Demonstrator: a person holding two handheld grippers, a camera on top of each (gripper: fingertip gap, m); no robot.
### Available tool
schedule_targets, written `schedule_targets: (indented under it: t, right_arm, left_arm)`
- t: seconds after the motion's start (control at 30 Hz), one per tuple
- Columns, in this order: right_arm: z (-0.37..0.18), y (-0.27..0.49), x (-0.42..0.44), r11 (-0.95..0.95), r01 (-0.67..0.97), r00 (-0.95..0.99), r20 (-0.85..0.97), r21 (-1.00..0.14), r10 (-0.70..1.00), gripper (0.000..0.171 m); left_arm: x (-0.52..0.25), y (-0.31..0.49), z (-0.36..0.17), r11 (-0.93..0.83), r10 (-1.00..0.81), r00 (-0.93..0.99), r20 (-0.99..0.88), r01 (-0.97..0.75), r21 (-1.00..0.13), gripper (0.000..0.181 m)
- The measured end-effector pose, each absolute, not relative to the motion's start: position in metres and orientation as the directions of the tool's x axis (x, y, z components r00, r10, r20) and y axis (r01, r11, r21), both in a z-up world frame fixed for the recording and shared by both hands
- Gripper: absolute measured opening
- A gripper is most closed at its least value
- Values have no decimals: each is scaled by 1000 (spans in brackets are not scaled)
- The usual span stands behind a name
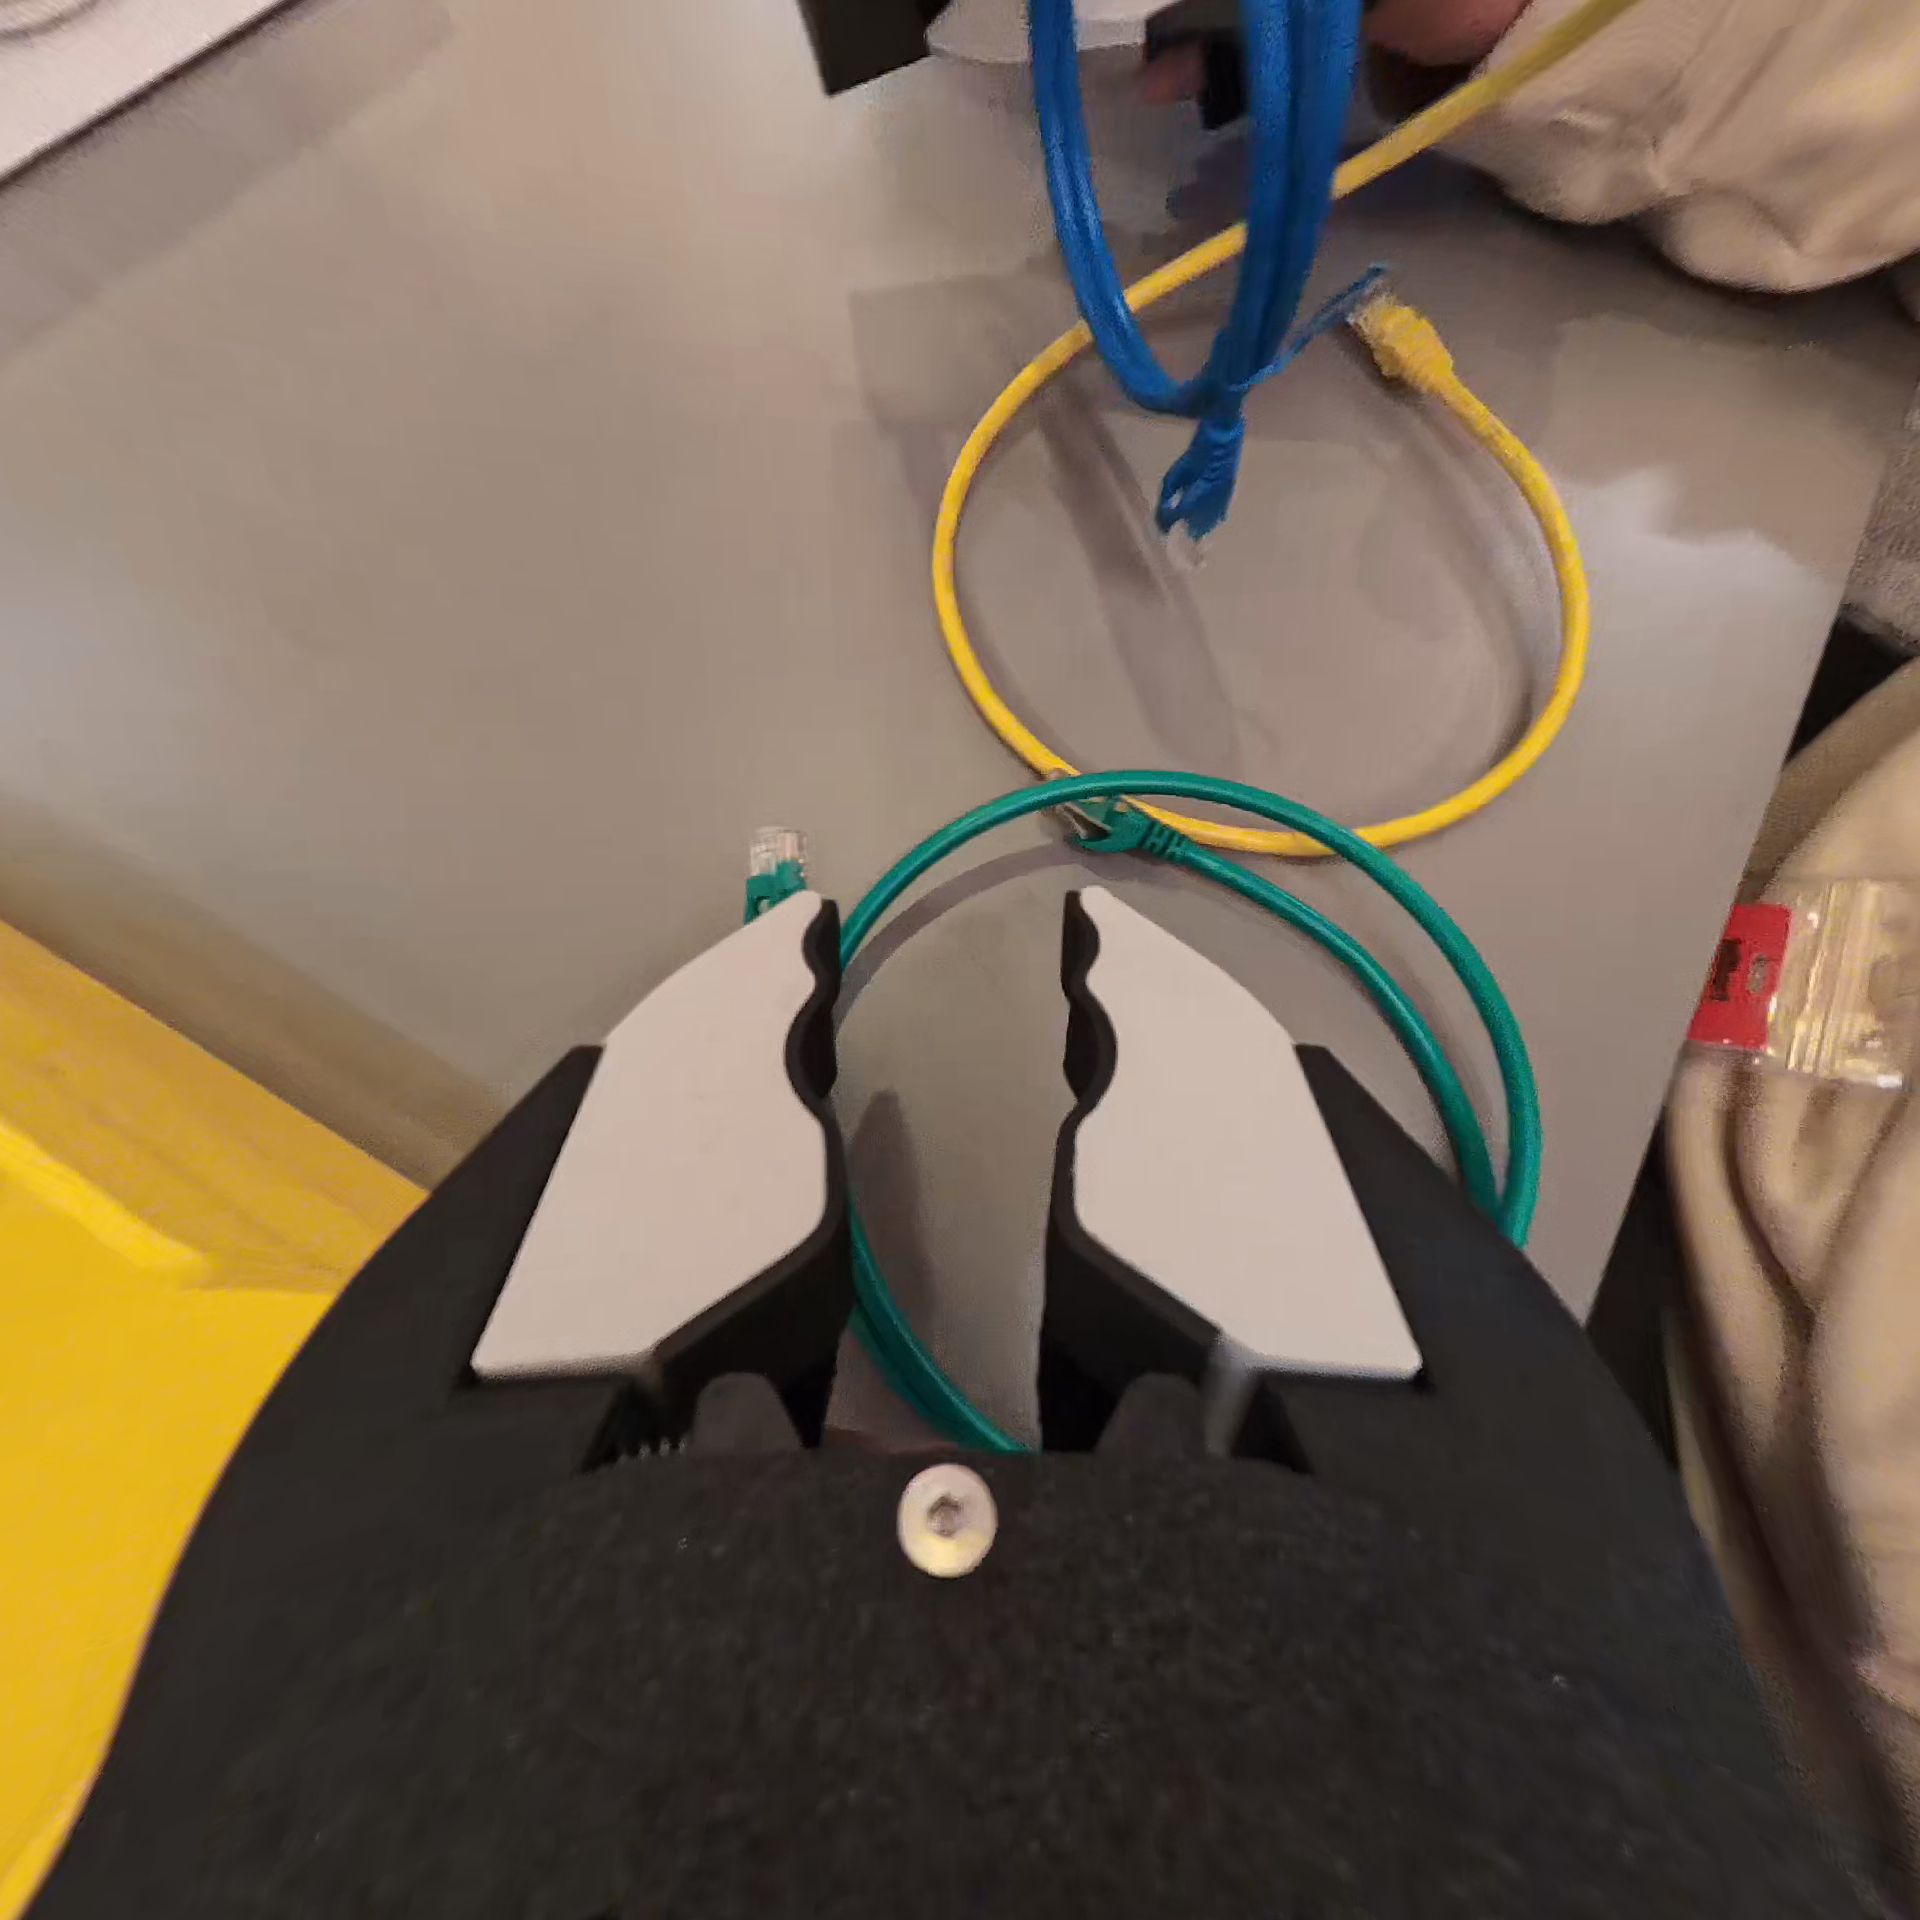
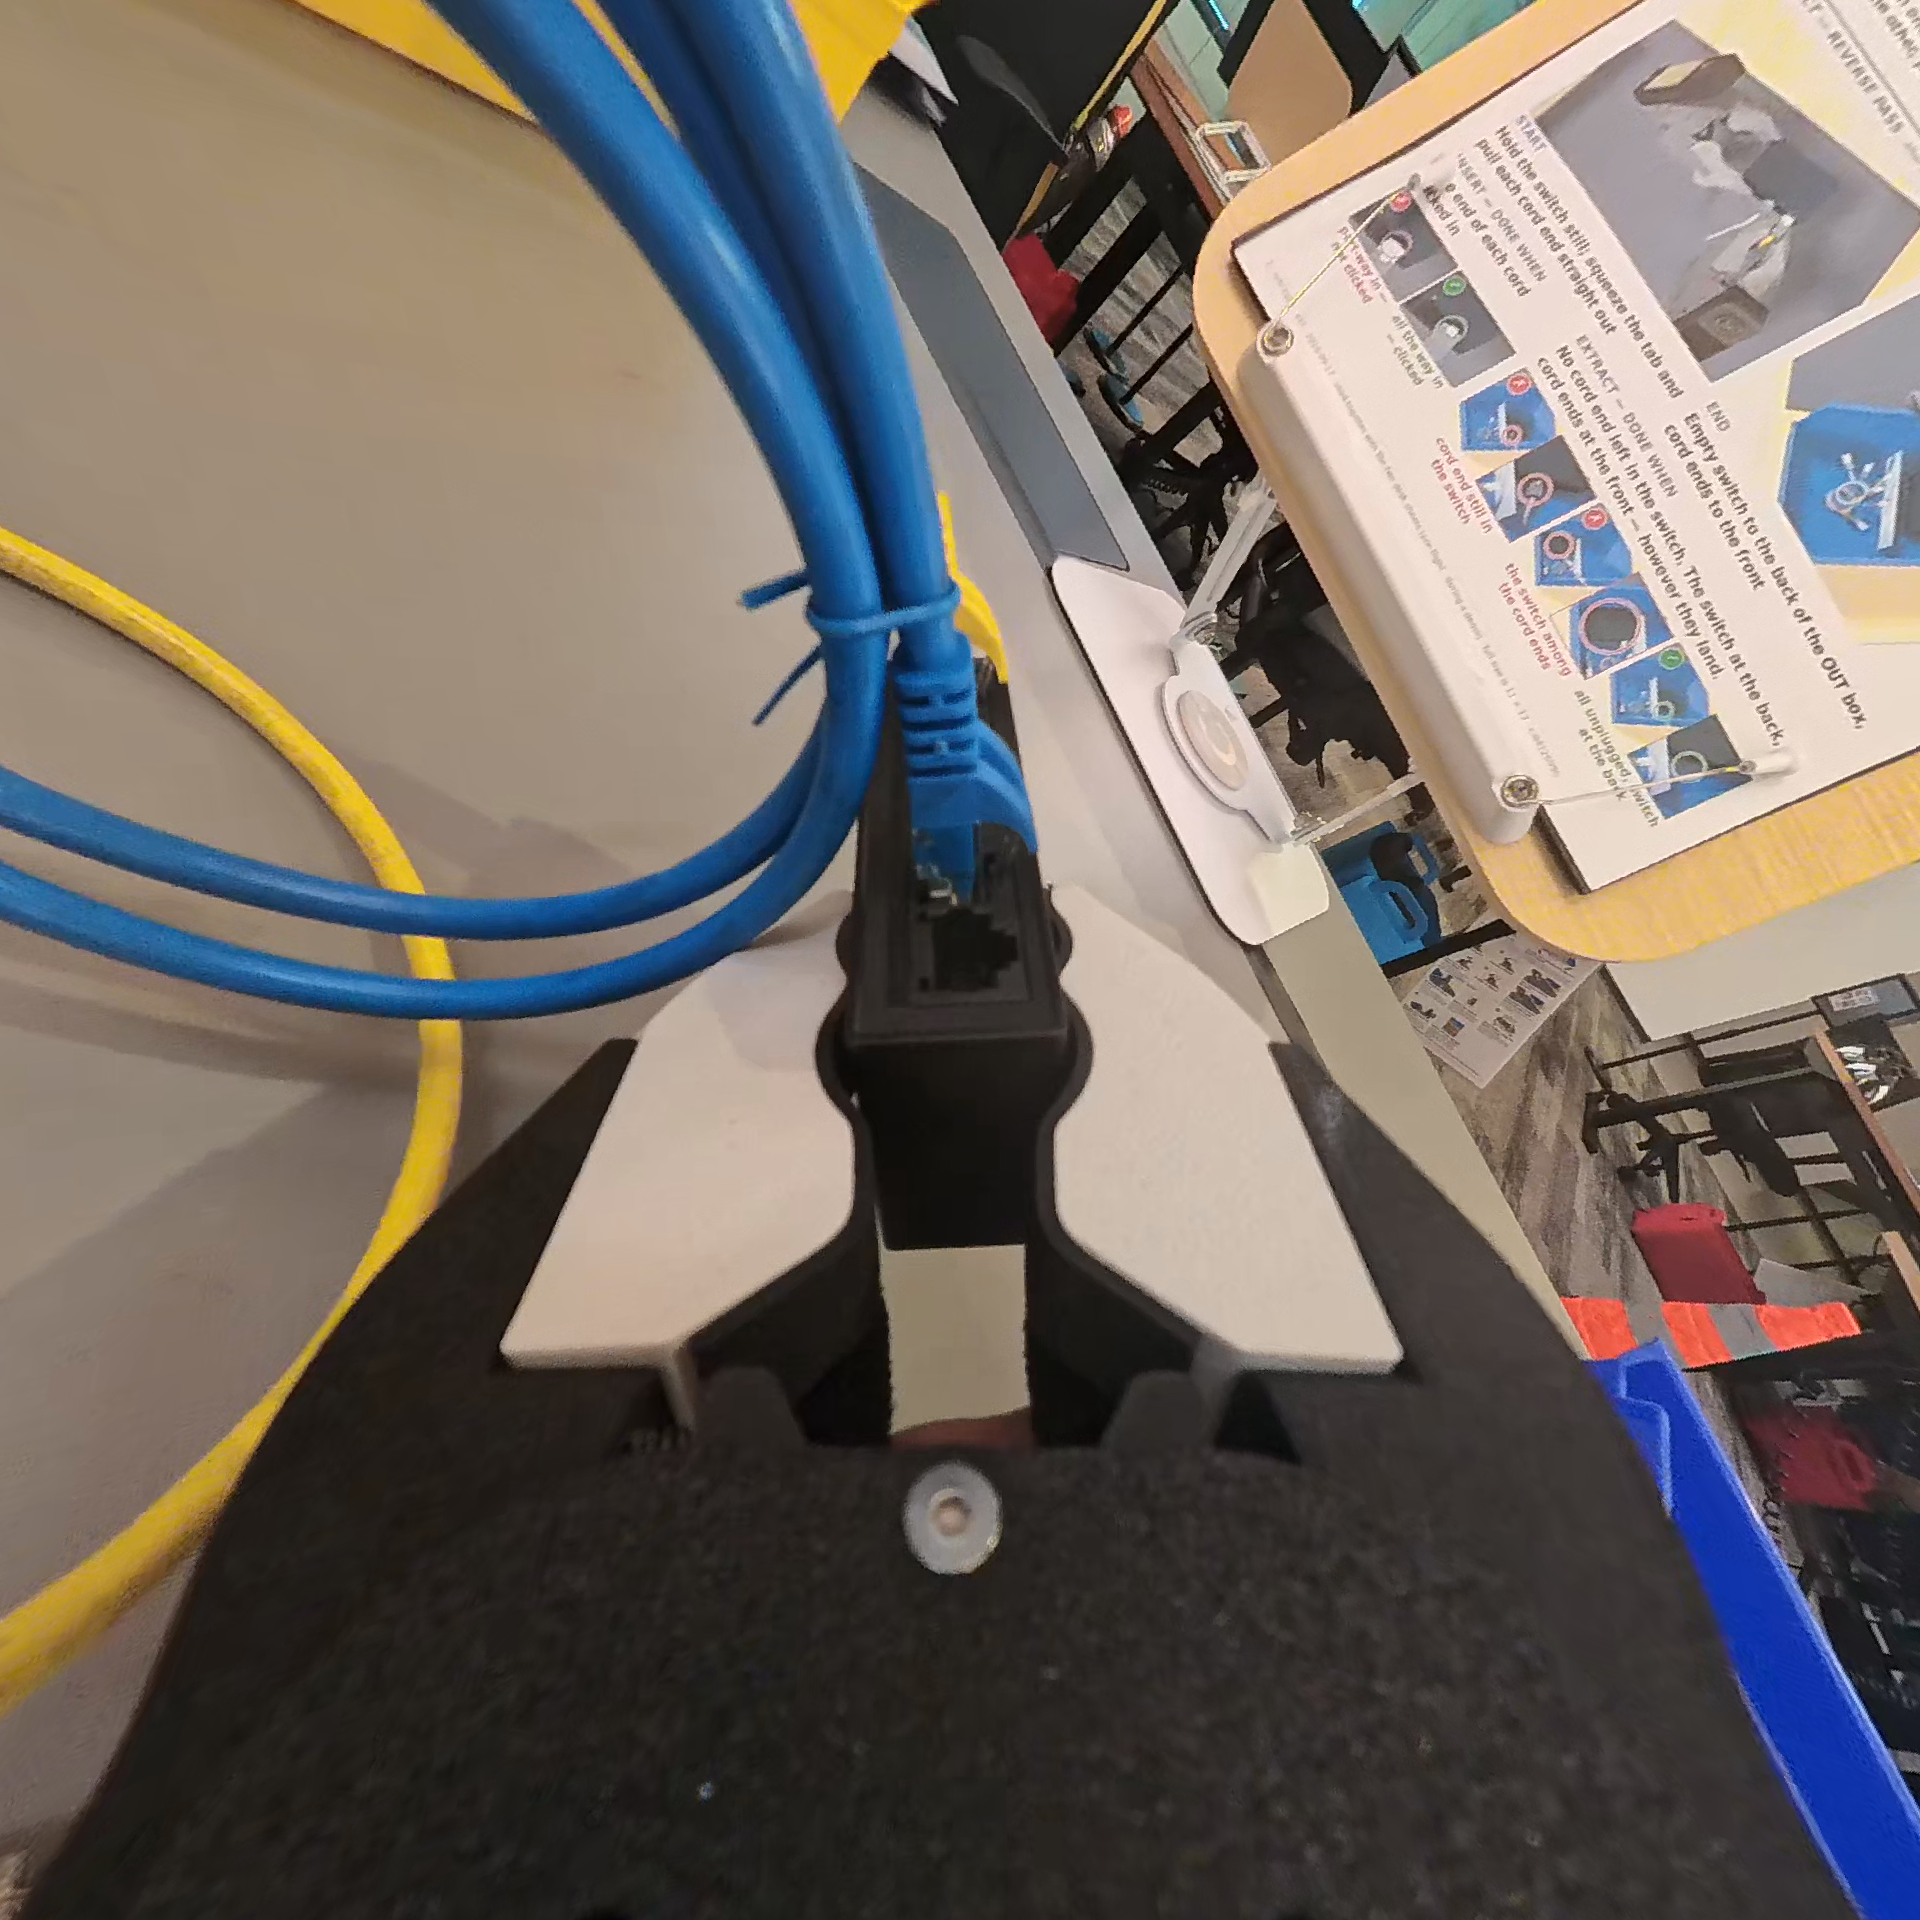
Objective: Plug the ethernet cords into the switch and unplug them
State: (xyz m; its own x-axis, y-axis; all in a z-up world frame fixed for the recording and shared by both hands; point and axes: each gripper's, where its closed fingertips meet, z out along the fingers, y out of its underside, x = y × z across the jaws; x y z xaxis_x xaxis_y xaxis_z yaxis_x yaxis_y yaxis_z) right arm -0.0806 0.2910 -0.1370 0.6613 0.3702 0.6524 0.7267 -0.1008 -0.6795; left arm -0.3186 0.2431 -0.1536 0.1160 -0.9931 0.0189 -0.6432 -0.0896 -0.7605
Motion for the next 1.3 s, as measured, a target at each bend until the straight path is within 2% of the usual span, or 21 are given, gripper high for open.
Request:
schedule_targets:
  t: [0.3,0.5,0.77,1.0,1.2,1.3]
  right_arm:
    - [-144,292,-83,-108,728,657,644,-677,392,30]
    - [-145,291,-85,-104,735,649,651,-670,395,29]
    - [-145,291,-85,-107,732,652,646,-673,398,30]
    - [-146,291,-85,-107,733,650,646,-671,401,29]
    - [-146,291,-85,-107,737,647,650,-668,398,30]
    - [-144,292,-82,-109,744,644,664,-659,380,29]
  left_arm:
    - [-325,284,-181,-255,-930,367,9,-629,-734,32]
    - [-325,280,-198,-245,-936,353,-13,-675,-696,32]
    - [-322,274,-206,-329,-936,316,155,-629,-704,11]
    - [-318,270,-194,-347,-933,289,215,-565,-749,10]
    - [-314,260,-186,-276,-958,223,180,-557,-783,10]
    - [-311,256,-162,-185,-975,202,86,-542,-820,10]
